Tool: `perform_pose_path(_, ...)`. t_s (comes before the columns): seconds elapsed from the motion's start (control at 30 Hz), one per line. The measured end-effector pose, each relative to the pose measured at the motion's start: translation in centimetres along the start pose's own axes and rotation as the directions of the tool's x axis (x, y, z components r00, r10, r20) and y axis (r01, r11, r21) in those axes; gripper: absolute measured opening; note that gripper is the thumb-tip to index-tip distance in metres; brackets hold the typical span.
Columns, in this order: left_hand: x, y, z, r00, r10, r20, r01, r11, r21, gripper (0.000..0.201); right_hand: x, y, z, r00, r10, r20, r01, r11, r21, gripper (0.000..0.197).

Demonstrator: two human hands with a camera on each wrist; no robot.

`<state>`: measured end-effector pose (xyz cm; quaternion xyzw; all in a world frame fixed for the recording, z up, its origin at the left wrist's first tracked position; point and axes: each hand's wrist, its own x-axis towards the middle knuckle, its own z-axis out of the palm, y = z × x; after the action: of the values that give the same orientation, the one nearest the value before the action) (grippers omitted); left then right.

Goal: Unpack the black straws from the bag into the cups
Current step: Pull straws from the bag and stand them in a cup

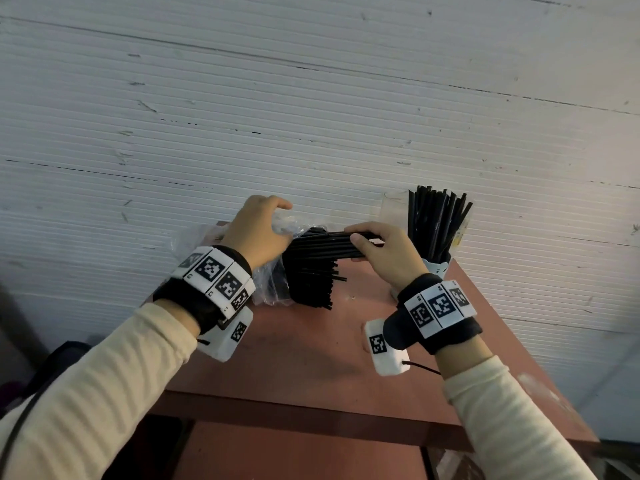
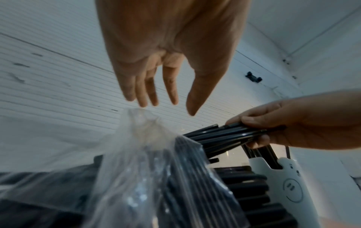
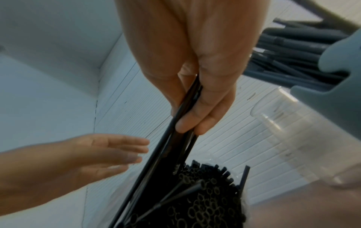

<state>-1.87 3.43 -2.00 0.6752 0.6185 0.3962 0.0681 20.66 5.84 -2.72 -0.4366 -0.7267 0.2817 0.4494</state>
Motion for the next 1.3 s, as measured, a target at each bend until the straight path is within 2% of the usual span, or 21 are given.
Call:
perform_pose_path(0.07,-0.4,1.9,0.4,0.991,0.135,0.002,-0.135,0.991,-0.021,0.047,-0.3,0.0,-0.8,1.000,-0.022,-0.002,0.022,0.999,-0.025,0.017)
perform_pose_path(0.13,-0.5,3.5,1.2,0.966,0.230,0.115,-0.232,0.973,0.004,0.057,-0.7,-0.1,-1.4,0.999,-0.046,-0.005,0.046,0.997,-0.055,0.017)
perform_pose_path(0.23,0.3,5.1,3.0,0.922,0.192,0.336,-0.243,0.963,0.117,0.079,-1.2,-0.1,-2.1,0.998,-0.053,-0.014,0.052,0.996,-0.078,0.017)
perform_pose_path(0.33,1.1,5.7,4.6,0.897,0.130,0.423,-0.237,0.949,0.210,0.069,-1.8,-0.3,-2.8,0.998,-0.066,-0.022,0.064,0.996,-0.065,0.018)
perform_pose_path(0.47,1.5,6.0,5.6,0.909,0.150,0.388,-0.247,0.945,0.214,0.024,-2.6,-0.4,-3.9,0.996,-0.092,-0.004,0.091,0.992,-0.084,0.020)
perform_pose_path(0.53,1.5,6.2,5.8,0.916,0.195,0.351,-0.265,0.950,0.164,0.014,-2.8,-0.4,-4.6,0.993,-0.118,-0.004,0.116,0.986,-0.116,0.020)
perform_pose_path(0.67,1.4,7.1,5.7,0.912,0.287,0.292,-0.314,0.948,0.048,0.020,-3.6,-1.8,-6.4,0.990,-0.139,-0.001,0.139,0.989,-0.042,0.029)
perform_pose_path(0.77,1.4,8.6,5.3,0.923,0.323,0.211,-0.316,0.946,-0.067,0.008,-4.0,-3.9,-8.0,0.975,-0.217,-0.055,0.213,0.975,-0.067,0.041)
perform_pose_path(0.97,1.0,13.2,4.6,0.936,0.334,0.107,-0.281,0.897,-0.342,0.012,-3.6,-8.5,-9.9,0.883,-0.412,-0.225,0.414,0.909,-0.043,0.036)
perform_pose_path(1.03,0.7,14.6,4.7,0.939,0.334,0.082,-0.272,0.866,-0.419,0.021,-3.4,-9.7,-10.3,0.847,-0.472,-0.244,0.475,0.879,-0.051,0.035)
perform_pose_path(1.2,0.0,16.4,5.8,0.952,0.273,0.141,-0.136,0.785,-0.604,0.022,-2.3,-10.7,-10.6,0.764,-0.597,-0.242,0.549,0.800,-0.242,0.024)
perform_pose_path(1.3,-0.6,16.0,7.5,0.950,0.222,0.219,-0.016,0.736,-0.677,0.017,-2.0,-9.5,-10.2,0.767,-0.611,-0.196,0.519,0.770,-0.372,0.020)
